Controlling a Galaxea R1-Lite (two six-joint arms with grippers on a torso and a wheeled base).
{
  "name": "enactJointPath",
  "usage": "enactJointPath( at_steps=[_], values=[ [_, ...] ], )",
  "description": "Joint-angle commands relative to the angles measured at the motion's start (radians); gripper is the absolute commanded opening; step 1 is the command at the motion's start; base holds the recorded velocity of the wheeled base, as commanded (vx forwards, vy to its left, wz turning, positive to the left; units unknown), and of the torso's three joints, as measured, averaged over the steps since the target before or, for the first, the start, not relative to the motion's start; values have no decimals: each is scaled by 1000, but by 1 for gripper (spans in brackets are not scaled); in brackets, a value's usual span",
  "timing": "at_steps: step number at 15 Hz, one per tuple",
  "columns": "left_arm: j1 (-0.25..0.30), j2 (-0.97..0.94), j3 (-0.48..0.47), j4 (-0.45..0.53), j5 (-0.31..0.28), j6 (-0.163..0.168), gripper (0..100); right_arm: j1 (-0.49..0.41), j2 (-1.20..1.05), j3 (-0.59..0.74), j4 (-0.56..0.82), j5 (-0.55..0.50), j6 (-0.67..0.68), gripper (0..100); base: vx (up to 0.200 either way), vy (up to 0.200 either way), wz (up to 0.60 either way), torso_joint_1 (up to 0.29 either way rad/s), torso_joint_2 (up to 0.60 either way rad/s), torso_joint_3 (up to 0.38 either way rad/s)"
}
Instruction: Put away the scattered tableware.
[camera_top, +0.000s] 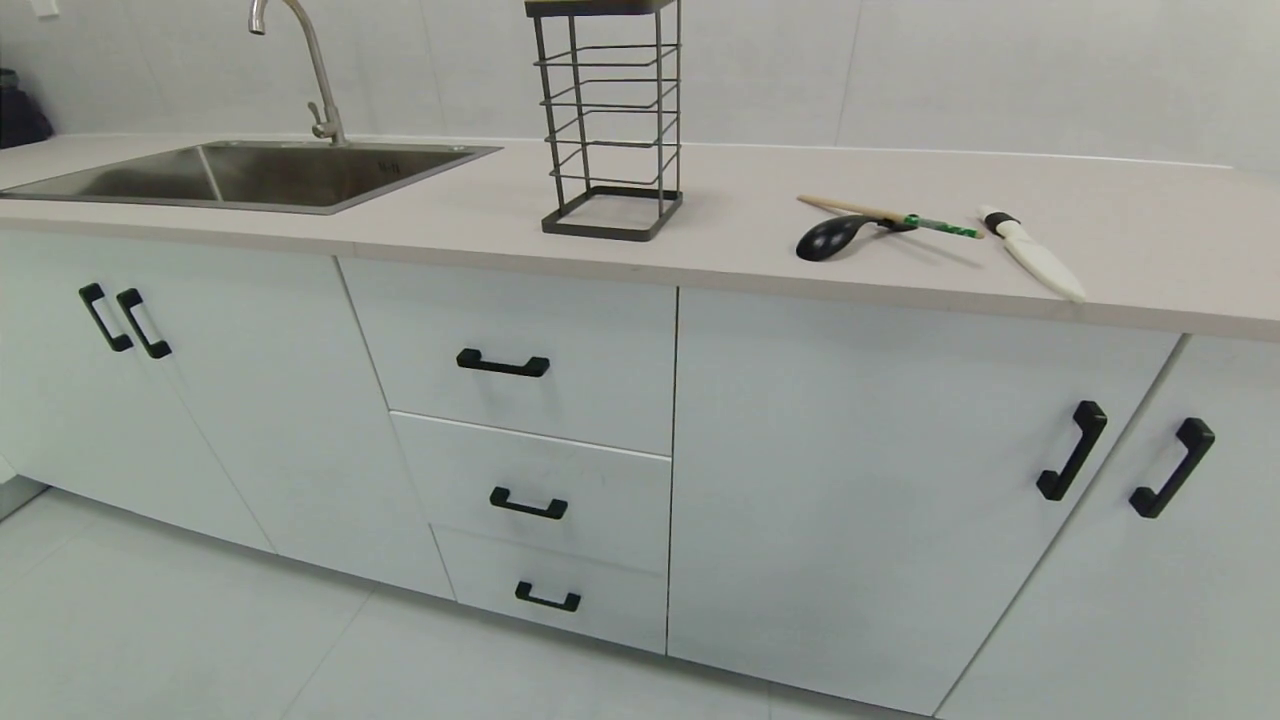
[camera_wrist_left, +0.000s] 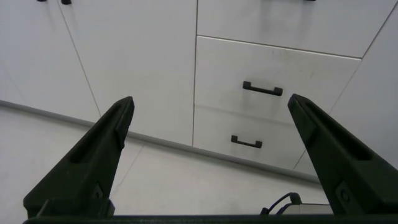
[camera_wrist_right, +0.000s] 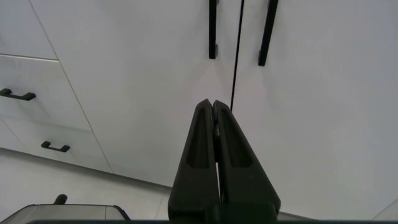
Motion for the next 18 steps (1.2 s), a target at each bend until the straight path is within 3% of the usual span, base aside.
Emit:
enactJointPath(
  at_steps=[1, 4, 12, 13, 14, 17, 18],
  values=[
    [0, 1, 0, 0, 1, 0, 100, 0, 1, 0, -1, 2, -1, 0, 0, 0, 0, 0, 0, 0],
    [0, 1, 0, 0, -1, 0, 100, 0, 1, 0, -1, 2, -1, 0, 0, 200, 0, 1, -1, 5],
    [0, 0, 0, 3, -5, 12, 100, 0, 1, 0, -1, 2, -1, 0, 0, 0, 0, 0, 0, 0],
    [0, 1, 0, 5, -10, 20, 100, 0, 1, 0, -1, 2, -1, 0, 0, 0, 0, 0, 0, 0],
    [0, 1, 0, 3, -18, 47, 100, 0, 1, 0, -1, 2, -1, 0, 0, 0, 0, 0, 0, 0],
    [0, 0, 0, -1, -38, 55, 100, 0, 1, 0, -1, 2, -1, 0, 0, 0, 0, 0, 0, 0],
    [3, 4, -87, -90, -48, 44, 100, 0, 1, 0, -1, 2, -1, 0, 0, 0, 0, 0, 0, 0]
  ],
)
